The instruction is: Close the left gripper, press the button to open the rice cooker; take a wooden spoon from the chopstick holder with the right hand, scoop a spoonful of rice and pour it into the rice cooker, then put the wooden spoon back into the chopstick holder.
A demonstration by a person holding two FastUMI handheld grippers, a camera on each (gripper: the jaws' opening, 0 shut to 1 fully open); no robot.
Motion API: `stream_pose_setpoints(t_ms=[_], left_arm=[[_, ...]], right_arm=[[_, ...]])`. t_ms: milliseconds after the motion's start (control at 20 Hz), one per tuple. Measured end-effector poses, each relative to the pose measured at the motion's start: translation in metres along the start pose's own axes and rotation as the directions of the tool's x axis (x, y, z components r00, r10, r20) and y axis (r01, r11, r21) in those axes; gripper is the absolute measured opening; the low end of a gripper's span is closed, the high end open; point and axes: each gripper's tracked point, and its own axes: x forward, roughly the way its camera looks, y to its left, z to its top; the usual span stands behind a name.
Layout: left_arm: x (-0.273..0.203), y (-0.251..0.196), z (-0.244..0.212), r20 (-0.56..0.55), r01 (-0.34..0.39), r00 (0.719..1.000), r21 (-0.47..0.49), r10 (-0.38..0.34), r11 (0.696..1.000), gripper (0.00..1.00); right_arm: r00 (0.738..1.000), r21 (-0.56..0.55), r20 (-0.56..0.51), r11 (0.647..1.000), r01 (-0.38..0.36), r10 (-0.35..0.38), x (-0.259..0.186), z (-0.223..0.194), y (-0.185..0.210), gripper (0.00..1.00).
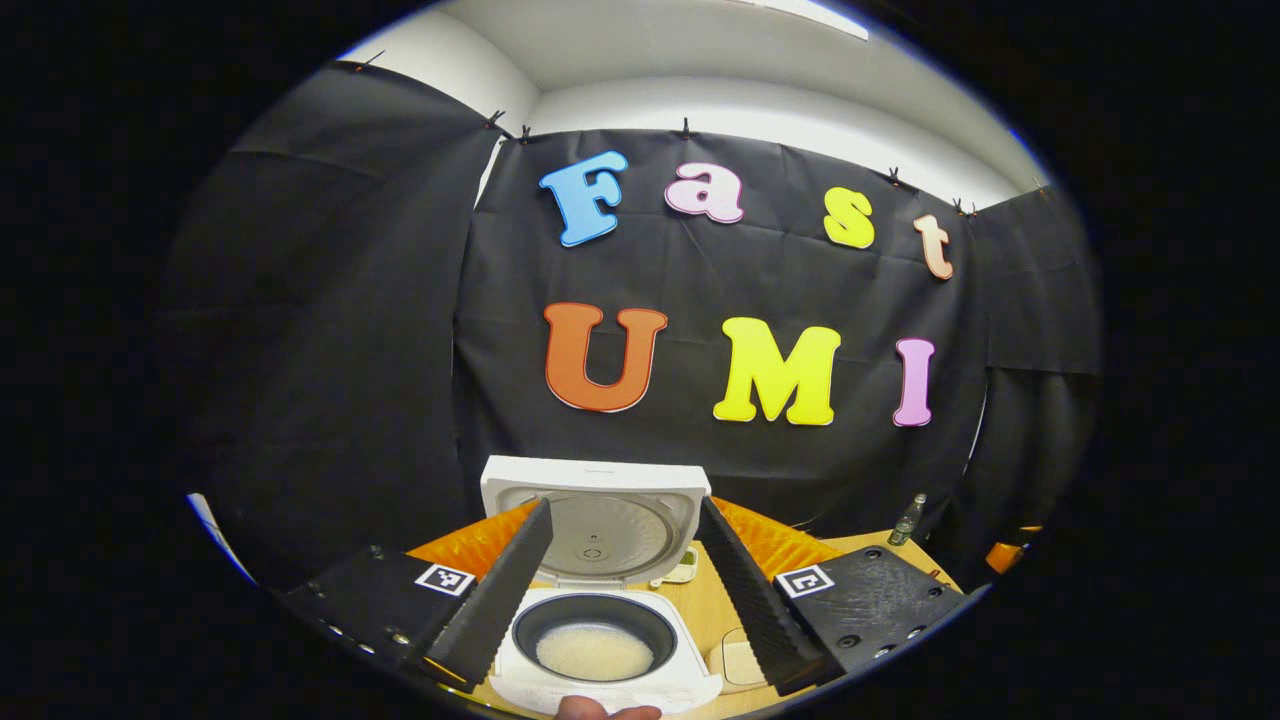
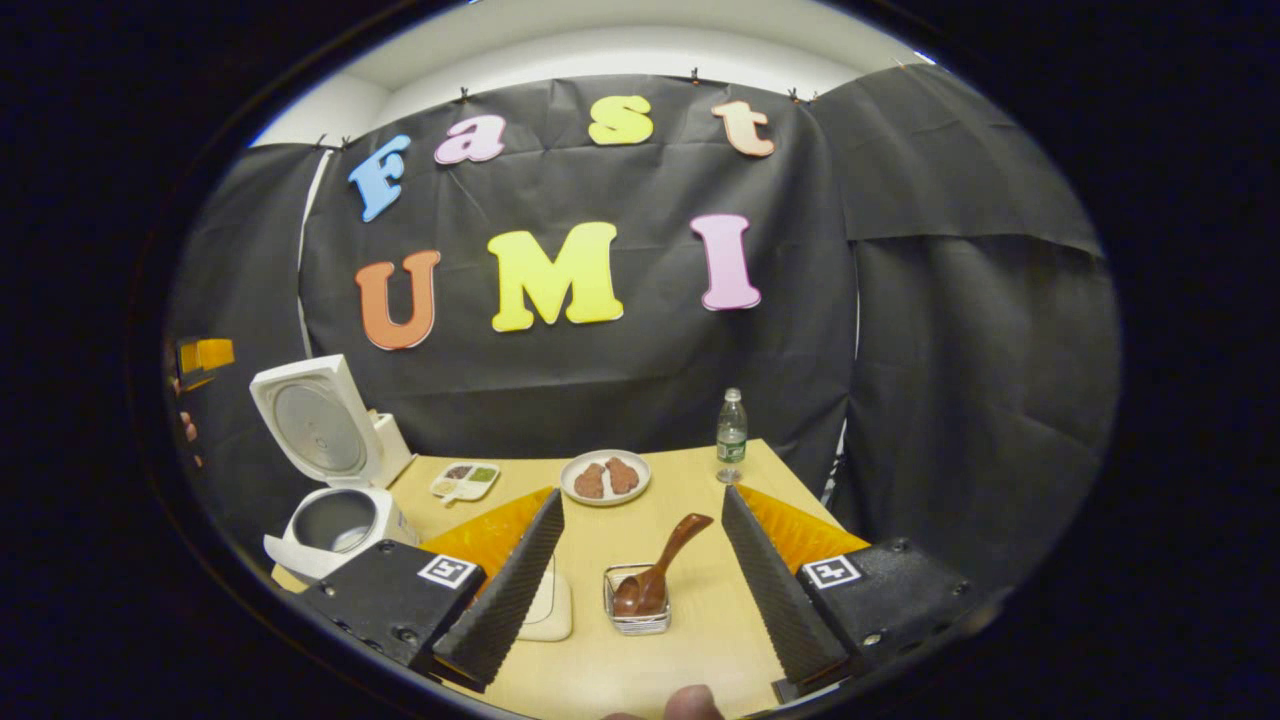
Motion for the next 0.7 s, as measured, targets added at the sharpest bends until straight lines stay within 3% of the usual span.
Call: stream_pose_setpoints(t_ms=[450,550,600,700], left_arm=[[-0.007,-0.04,-0.013,0.026,-0.025,0.999,0.026,0.024,0.999,0.94],[-0.001,-0.05,-0.02,0.003,-0.024,1.0,0.043,0.024,0.999,0.94],[0.002,-0.053,-0.022,-0.008,-0.026,1.0,0.049,0.027,0.998,0.94],[0.011,-0.06,-0.026,-0.024,-0.038,0.999,0.044,0.039,0.998,0.94]], right_arm=[[0.989,0.078,-0.139,0.996,-0.044,0.054,0.083,-0.083,-0.027,1.0],[0.981,0.118,-0.176,0.991,-0.056,0.077,0.106,-0.099,-0.031,1.0],[0.977,0.142,-0.195,0.988,-0.063,0.091,0.118,-0.106,-0.031,0.94],[0.965,0.185,-0.237,0.98,-0.071,0.115,0.138,-0.122,-0.029,0.96]])
